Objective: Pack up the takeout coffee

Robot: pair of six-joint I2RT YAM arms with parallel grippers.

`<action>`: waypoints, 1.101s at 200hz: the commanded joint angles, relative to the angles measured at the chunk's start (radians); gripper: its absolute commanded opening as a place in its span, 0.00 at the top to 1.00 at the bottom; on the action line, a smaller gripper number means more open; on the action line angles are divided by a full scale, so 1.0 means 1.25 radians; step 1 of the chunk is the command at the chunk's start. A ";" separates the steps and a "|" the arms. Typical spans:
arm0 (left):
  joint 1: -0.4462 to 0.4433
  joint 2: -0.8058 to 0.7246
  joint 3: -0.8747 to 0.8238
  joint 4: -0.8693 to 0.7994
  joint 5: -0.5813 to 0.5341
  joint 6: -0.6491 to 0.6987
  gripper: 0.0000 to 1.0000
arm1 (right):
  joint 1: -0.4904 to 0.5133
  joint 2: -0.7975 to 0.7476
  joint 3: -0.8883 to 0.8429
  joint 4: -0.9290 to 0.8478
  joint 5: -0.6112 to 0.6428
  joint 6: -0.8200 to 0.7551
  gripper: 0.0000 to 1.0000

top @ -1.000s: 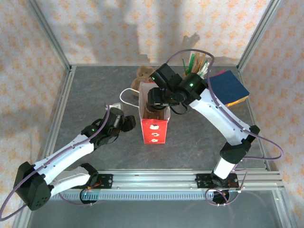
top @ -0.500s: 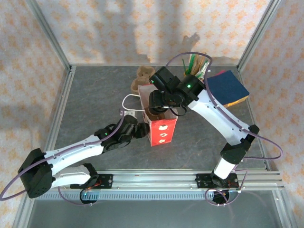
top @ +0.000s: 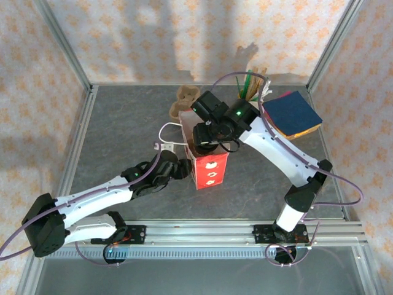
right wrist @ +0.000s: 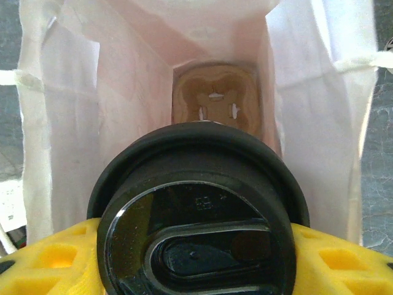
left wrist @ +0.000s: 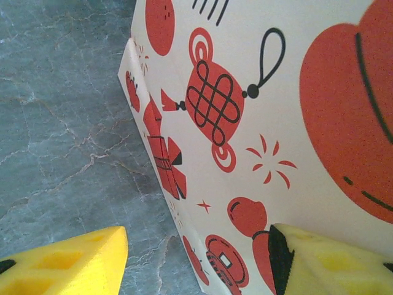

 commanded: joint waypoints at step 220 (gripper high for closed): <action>-0.003 0.005 0.022 -0.007 0.001 0.143 0.35 | 0.013 0.050 -0.073 -0.012 -0.034 0.016 0.50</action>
